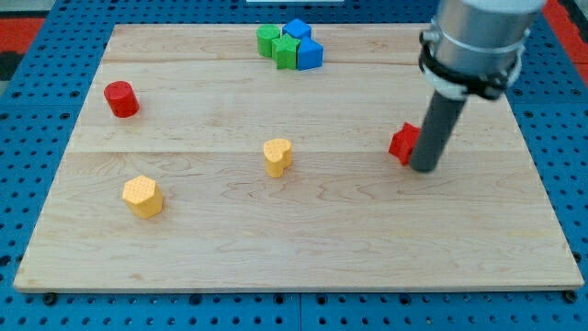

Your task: Move the red star towards the center right

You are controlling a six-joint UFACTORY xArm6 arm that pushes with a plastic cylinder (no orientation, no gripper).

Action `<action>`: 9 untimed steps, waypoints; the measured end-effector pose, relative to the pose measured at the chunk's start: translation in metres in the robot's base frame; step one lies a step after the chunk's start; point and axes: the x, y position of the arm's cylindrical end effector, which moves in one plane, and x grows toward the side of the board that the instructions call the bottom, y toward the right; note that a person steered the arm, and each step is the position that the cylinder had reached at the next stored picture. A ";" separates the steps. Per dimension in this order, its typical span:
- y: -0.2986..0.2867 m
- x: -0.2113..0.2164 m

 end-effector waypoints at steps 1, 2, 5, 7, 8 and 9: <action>-0.017 -0.018; -0.042 -0.003; -0.011 -0.074; -0.067 -0.051; -0.029 -0.019; 0.000 -0.014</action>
